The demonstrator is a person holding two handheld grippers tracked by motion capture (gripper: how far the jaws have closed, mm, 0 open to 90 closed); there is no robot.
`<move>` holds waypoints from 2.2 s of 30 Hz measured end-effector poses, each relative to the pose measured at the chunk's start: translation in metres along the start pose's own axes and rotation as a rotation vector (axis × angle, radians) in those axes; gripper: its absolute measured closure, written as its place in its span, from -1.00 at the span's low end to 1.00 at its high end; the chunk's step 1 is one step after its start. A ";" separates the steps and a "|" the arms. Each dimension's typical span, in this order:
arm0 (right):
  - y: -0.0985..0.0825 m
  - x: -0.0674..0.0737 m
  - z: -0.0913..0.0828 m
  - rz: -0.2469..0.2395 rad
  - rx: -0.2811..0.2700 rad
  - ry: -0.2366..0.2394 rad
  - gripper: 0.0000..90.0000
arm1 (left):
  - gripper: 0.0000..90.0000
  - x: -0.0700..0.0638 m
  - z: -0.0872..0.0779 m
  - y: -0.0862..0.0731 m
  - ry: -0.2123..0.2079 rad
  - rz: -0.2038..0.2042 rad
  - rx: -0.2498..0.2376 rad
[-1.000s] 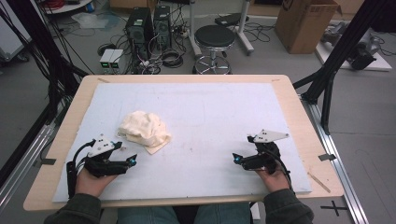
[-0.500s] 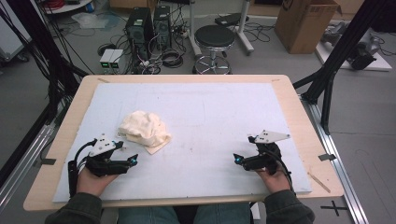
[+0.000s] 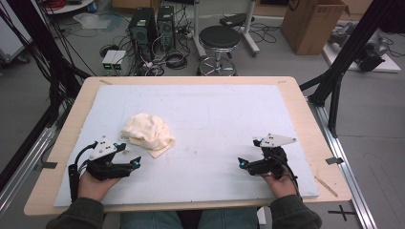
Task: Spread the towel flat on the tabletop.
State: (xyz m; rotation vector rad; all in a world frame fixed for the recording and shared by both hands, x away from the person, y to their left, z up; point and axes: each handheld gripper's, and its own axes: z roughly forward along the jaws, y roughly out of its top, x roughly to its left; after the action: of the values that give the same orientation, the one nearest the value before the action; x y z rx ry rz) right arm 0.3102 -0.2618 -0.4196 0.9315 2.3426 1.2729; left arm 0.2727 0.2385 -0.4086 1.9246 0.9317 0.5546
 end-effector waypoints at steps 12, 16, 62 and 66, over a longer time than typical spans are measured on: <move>0.001 0.001 -0.002 0.011 -0.019 0.002 -0.86 | -0.44 0.005 0.008 0.028 0.001 -0.014 -0.021; 0.002 0.000 -0.002 0.012 -0.026 0.006 -0.86 | -0.44 0.008 0.016 0.039 0.013 -0.031 -0.028; 0.001 0.003 0.003 -0.019 -0.009 0.032 -0.86 | 0.38 0.033 0.117 0.034 0.100 -0.133 0.206; 0.001 0.004 0.003 -0.018 -0.009 0.032 -0.86 | 0.56 0.032 0.117 0.034 0.099 -0.141 0.201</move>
State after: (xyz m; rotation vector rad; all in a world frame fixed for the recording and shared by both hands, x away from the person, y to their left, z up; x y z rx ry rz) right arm 0.3095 -0.2572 -0.4201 0.8922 2.3627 1.2996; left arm 0.3865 0.1912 -0.4370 2.0035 1.2160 0.4929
